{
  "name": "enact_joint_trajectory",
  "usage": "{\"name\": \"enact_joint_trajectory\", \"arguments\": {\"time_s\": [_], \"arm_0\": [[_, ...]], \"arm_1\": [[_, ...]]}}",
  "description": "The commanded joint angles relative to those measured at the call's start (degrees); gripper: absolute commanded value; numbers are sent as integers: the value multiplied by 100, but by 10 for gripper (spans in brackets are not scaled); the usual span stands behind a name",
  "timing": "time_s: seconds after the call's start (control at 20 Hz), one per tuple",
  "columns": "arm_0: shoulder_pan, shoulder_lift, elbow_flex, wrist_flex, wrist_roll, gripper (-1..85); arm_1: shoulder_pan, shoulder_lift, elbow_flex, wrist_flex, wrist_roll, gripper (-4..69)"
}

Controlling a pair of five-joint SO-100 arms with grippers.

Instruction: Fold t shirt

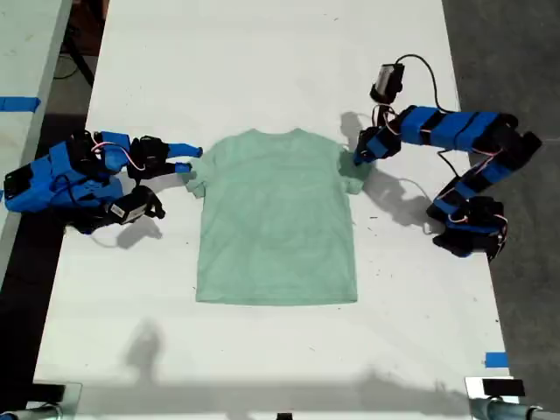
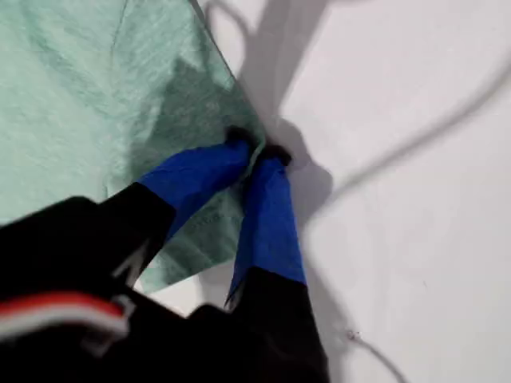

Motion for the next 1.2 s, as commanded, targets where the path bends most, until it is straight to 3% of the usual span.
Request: {"name": "enact_joint_trajectory", "arguments": {"time_s": [0.0,0.15,0.3,0.8,0.85,0.9,0.95,1.15], "arm_0": [[88,35,237,9,44,204],[70,35,237,9,44,203],[53,26,237,9,44,203],[79,26,237,9,53,203],[97,26,237,9,53,203],[114,26,237,9,53,203],[114,26,237,9,53,203],[123,26,237,9,62,203]], "arm_1": [[352,940,97,466,0,12],[220,1687,-703,1362,-105,12],[-606,1775,-1608,1714,149,12],[-3252,-1626,-4289,967,1046,11],[-3401,-2153,-4614,984,1116,91],[-3507,-2628,-5071,1125,1072,276],[-3524,-2962,-5581,1529,1090,341],[-3138,-1934,-5739,2593,756,344]]}}
